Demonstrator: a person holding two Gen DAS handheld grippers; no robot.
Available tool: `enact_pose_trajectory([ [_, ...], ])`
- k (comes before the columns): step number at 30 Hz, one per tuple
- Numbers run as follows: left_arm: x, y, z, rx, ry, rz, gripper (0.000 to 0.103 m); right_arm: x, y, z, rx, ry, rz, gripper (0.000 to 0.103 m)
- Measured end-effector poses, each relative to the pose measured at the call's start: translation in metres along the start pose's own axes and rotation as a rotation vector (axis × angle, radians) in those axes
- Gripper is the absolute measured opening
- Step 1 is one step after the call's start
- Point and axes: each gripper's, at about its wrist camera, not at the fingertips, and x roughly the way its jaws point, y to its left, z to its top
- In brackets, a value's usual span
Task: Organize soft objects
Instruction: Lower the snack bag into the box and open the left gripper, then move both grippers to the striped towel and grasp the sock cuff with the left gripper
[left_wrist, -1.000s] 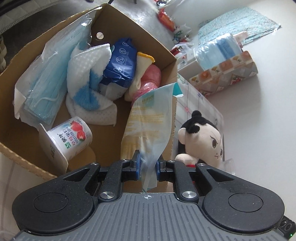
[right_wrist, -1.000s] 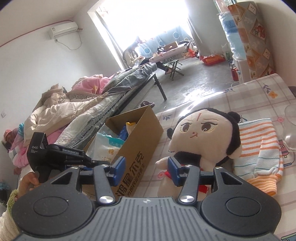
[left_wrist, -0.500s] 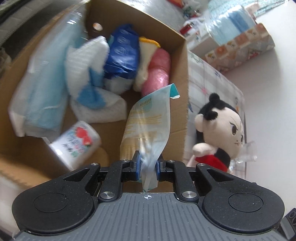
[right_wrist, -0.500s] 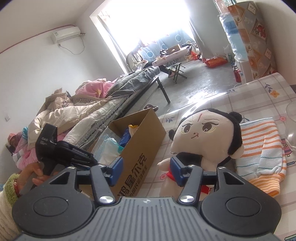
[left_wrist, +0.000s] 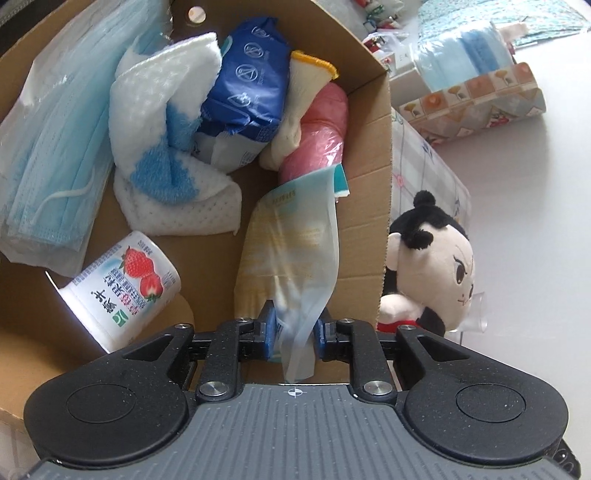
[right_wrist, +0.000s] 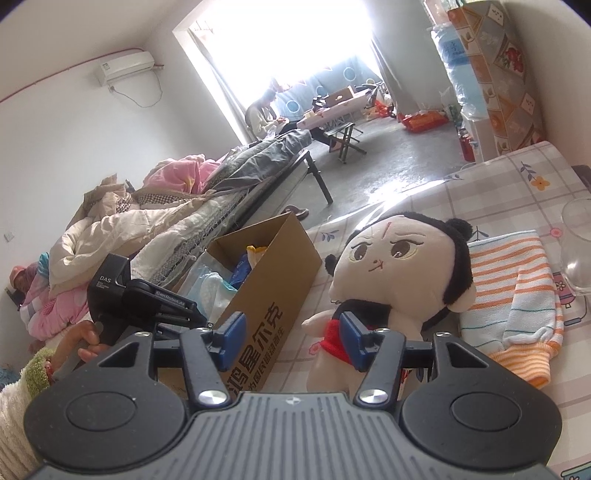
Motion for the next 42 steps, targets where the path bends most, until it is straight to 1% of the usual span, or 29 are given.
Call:
enact_pose_trajectory([
  [4,-0.010,0.000,0.000,0.000,-0.054,-0.014,0.037,-0.003,0.004,0.000,-0.014,-0.011,-0.002,0.059],
  [6,-0.011,0.000,0.000,0.002,-0.078,-0.030,0.040,-0.004,0.004,0.000,-0.015,-0.013,-0.004,0.060],
  [9,-0.015,-0.003,0.000,0.016,-0.093,-0.034,0.041,-0.005,0.004,0.000,-0.014,-0.009,-0.011,0.060],
  [13,-0.020,-0.009,0.000,0.042,-0.124,-0.050,0.047,-0.006,0.003,0.000,-0.008,-0.008,-0.015,0.060],
  [14,-0.021,-0.010,0.000,0.049,-0.129,-0.058,0.049,-0.006,0.003,0.000,-0.008,-0.008,-0.014,0.060],
  [16,-0.023,-0.014,-0.001,0.070,-0.133,-0.073,0.065,-0.006,0.003,0.000,-0.010,-0.009,-0.016,0.060],
  [18,-0.020,-0.018,-0.003,0.092,-0.114,-0.072,0.072,-0.006,0.004,0.001,-0.011,-0.007,-0.017,0.060],
  [20,-0.016,-0.023,-0.006,0.121,-0.085,-0.066,0.073,-0.005,0.005,0.002,-0.016,-0.005,-0.021,0.061],
  [23,-0.016,-0.026,-0.008,0.133,-0.077,-0.077,0.074,-0.004,0.007,0.003,-0.020,-0.004,-0.024,0.061],
  [26,-0.019,-0.026,-0.010,0.115,-0.080,-0.123,0.076,-0.004,0.008,0.003,-0.021,-0.003,-0.023,0.061],
  [27,-0.022,-0.026,-0.011,0.110,-0.086,-0.146,0.079,-0.004,0.008,0.003,-0.022,-0.002,-0.023,0.061],
  [29,-0.028,-0.025,-0.013,0.107,-0.110,-0.180,0.083,-0.005,0.008,0.003,-0.026,-0.002,-0.024,0.061],
  [31,-0.034,-0.026,-0.015,0.113,-0.140,-0.194,0.088,-0.005,0.009,0.003,-0.028,-0.002,-0.027,0.061],
  [37,-0.052,-0.025,-0.021,0.126,-0.197,-0.183,0.088,-0.005,0.009,0.003,-0.025,0.000,-0.033,0.061],
  [41,-0.076,-0.026,-0.032,0.151,-0.272,-0.181,0.089,-0.007,0.013,0.003,-0.038,-0.007,-0.031,0.061],
  [42,-0.083,-0.026,-0.037,0.162,-0.291,-0.185,0.091,-0.008,0.013,0.003,-0.043,-0.012,-0.030,0.063],
])
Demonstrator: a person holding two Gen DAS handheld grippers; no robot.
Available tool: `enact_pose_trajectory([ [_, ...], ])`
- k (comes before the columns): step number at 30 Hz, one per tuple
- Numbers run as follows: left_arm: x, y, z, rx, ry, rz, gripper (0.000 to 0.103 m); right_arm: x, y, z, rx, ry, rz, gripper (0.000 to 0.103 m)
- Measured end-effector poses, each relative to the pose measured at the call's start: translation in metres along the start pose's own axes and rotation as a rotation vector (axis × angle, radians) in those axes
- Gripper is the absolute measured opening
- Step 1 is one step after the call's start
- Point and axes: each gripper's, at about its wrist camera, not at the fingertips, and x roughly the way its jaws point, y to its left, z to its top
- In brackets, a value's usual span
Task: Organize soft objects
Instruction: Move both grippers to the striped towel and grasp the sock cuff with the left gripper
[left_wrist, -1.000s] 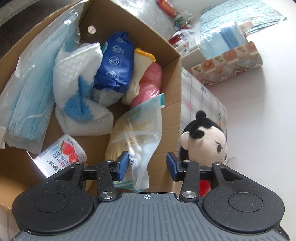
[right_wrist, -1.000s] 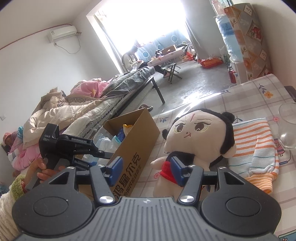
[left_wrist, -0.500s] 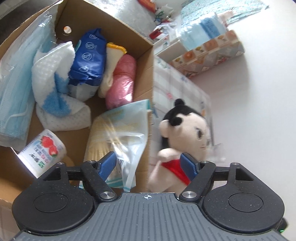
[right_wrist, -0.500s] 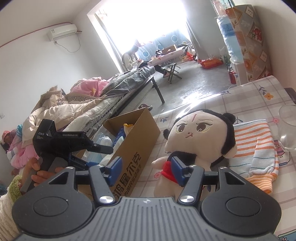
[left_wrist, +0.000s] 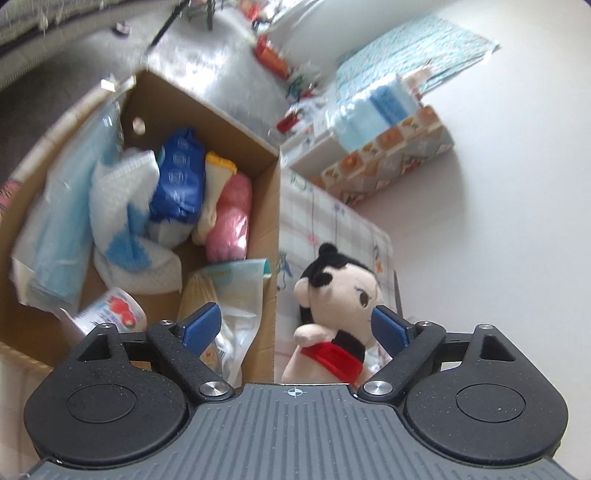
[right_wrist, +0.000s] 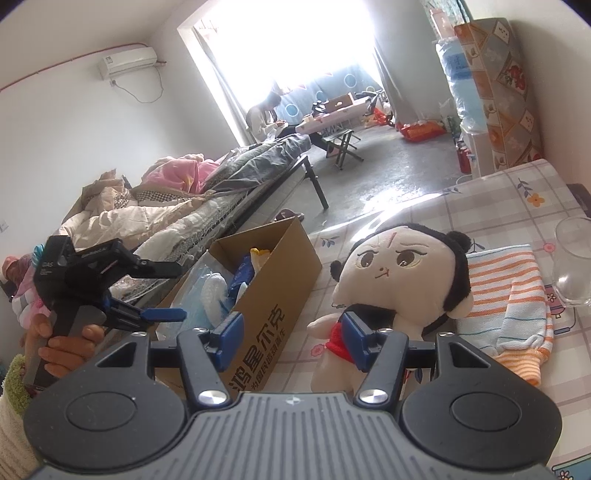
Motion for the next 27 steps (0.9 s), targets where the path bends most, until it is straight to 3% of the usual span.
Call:
enact_pose_trajectory([
  [4,-0.025,-0.011,-0.012,0.050,-0.043,-0.029,0.098,-0.008,0.004,-0.005,-0.020,-0.018,0.000,0.081],
  [8,-0.047,-0.028,-0.034,0.148,-0.117,0.031,0.102,-0.018,0.010,-0.011,-0.046,-0.030,-0.021,0.102],
  [11,-0.059,-0.045,-0.056,0.262,-0.180,0.083,0.103,-0.028,0.017,-0.019,-0.083,-0.048,-0.065,0.103],
  [19,-0.045,-0.090,-0.101,0.485,-0.208,0.133,0.103,-0.051,0.027,-0.048,-0.211,-0.039,-0.299,0.103],
  [24,-0.019,-0.119,-0.115,0.584,-0.161,0.142,0.103,-0.073,0.018,-0.058,-0.190,-0.100,-0.405,0.103],
  [27,-0.002,-0.134,-0.119,0.575,-0.128,0.084,0.103,-0.086,0.004,-0.067,-0.162,-0.143,-0.429,0.103],
])
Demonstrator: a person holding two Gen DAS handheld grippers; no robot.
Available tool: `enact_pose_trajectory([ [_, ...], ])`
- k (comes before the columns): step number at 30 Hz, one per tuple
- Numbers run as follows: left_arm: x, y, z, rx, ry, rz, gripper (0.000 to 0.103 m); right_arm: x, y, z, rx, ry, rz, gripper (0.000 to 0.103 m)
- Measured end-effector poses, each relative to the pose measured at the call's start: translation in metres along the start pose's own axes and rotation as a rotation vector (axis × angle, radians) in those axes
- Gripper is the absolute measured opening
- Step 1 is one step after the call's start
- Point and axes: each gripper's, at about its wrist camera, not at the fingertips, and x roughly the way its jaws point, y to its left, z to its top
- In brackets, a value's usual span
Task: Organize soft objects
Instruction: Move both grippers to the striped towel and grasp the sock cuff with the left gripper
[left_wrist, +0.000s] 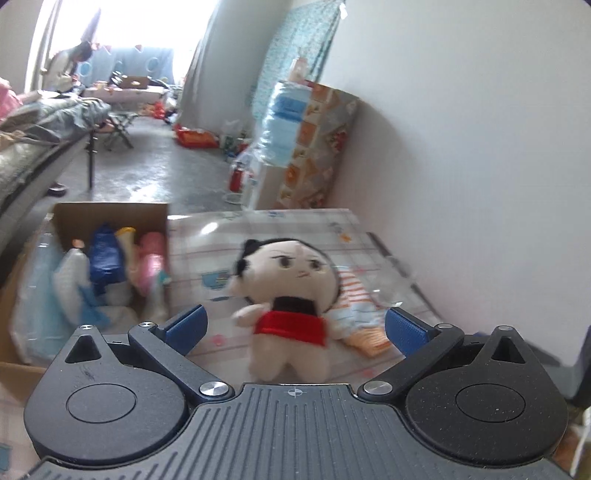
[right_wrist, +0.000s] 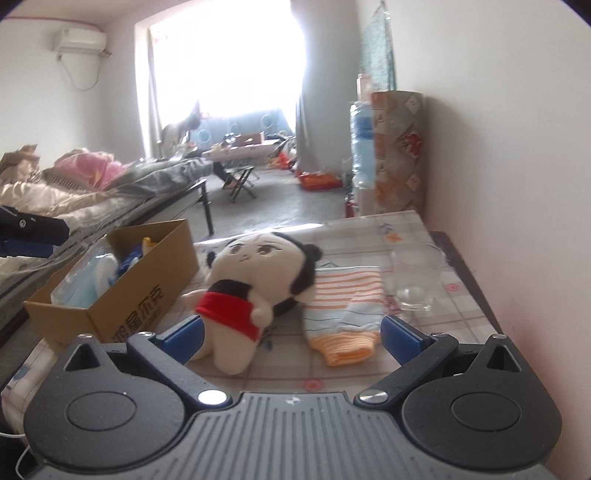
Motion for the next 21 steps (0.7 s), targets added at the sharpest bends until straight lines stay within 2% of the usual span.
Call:
enact_pose_trajectory([
  [4,0.028,-0.020,0.007,0.013,0.029,-0.079,0.103,0.005,-0.021,-0.010,0.032,-0.003,-0.042,0.103],
  [8,0.069,-0.045,0.006,0.061,0.102,-0.143,0.103,0.022,-0.040,-0.019,0.069,0.017,-0.059,0.103],
  [11,0.103,-0.064,-0.001,0.107,0.157,-0.130,0.103,0.035,-0.058,-0.022,0.121,0.009,-0.047,0.103],
  [13,0.120,-0.077,-0.009,0.174,0.149,-0.102,0.103,0.039,-0.078,-0.025,0.192,-0.001,-0.026,0.102],
  [16,0.142,-0.094,-0.025,0.282,0.163,-0.084,0.103,0.040,-0.107,-0.031,0.314,-0.017,-0.002,0.093],
  [18,0.156,-0.104,-0.034,0.333,0.181,-0.095,0.101,0.044,-0.128,-0.034,0.393,-0.006,0.016,0.078],
  [21,0.178,-0.114,-0.043,0.379,0.224,-0.117,0.099,0.056,-0.148,-0.034,0.464,0.022,0.086,0.075],
])
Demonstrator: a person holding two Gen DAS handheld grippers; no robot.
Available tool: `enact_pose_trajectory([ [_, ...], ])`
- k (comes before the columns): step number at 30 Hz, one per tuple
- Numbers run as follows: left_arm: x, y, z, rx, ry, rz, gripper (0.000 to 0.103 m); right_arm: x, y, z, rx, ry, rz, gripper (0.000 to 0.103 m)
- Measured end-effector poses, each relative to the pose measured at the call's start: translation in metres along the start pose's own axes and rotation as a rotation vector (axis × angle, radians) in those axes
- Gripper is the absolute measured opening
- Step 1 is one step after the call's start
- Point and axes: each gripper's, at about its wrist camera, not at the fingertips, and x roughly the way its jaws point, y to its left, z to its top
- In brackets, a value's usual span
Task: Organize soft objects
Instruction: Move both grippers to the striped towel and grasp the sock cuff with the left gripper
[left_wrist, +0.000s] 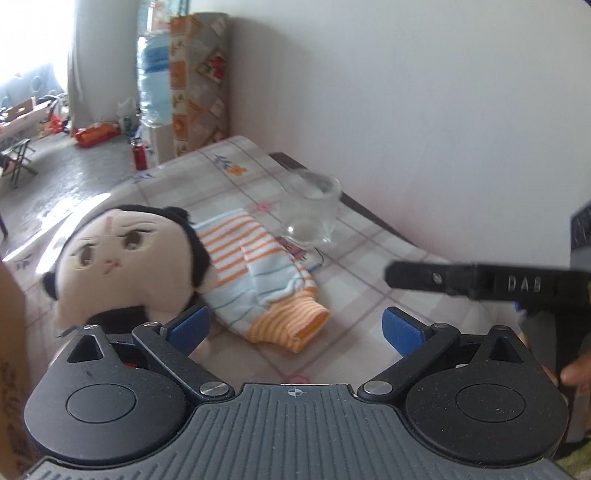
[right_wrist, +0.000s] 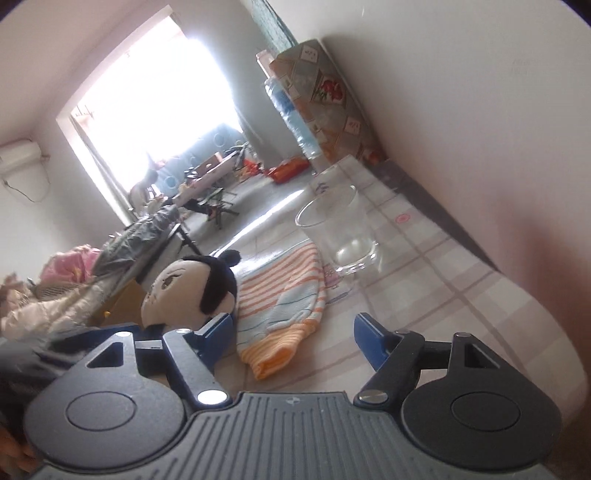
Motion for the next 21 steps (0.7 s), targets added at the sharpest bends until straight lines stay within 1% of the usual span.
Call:
enact_pose_trajectory([
  [2,0.017,-0.005,0.001,0.033,0.047,0.000,0.095,0.011,-0.005,0.005,0.023,0.020,0.049,0.070],
  [4,0.033,-0.011,0.001,0.070,0.088,0.007,0.089,0.024,-0.005,0.010,0.033,0.043,0.080,0.066],
  [5,0.039,-0.012,0.002,0.086,0.103,0.008,0.085,0.031,-0.004,0.011,0.035,0.055,0.088,0.063],
  [6,0.046,-0.014,0.002,0.097,0.121,0.010,0.079,0.038,-0.003,0.012,0.032,0.067,0.092,0.060],
  [7,0.052,-0.015,0.002,0.106,0.141,0.014,0.075,0.044,-0.001,0.013,0.025,0.076,0.096,0.059],
  [8,0.057,-0.015,0.002,0.111,0.155,0.021,0.073,0.051,0.000,0.013,0.018,0.084,0.097,0.057],
  [10,0.067,-0.017,0.001,0.133,0.171,0.037,0.066,0.060,0.002,0.012,0.010,0.100,0.096,0.054],
  [11,0.071,-0.018,0.001,0.144,0.180,0.046,0.064,0.064,0.001,0.011,0.007,0.106,0.095,0.050],
  [13,0.079,-0.018,0.000,0.151,0.203,0.062,0.056,0.070,-0.001,0.010,0.006,0.117,0.088,0.042],
  [14,0.083,-0.017,0.000,0.148,0.215,0.069,0.053,0.074,-0.003,0.009,0.009,0.124,0.084,0.032],
  [15,0.086,-0.015,-0.001,0.140,0.217,0.074,0.048,0.076,-0.005,0.009,0.011,0.128,0.076,0.027],
  [17,0.085,-0.013,0.000,0.134,0.206,0.073,0.042,0.078,-0.007,0.007,0.010,0.132,0.063,0.026],
  [19,0.084,-0.013,0.001,0.131,0.208,0.063,0.024,0.076,-0.010,0.004,0.013,0.128,0.059,0.025],
  [21,0.082,-0.012,0.000,0.108,0.212,0.047,0.015,0.070,-0.012,0.002,0.018,0.124,0.060,0.025],
])
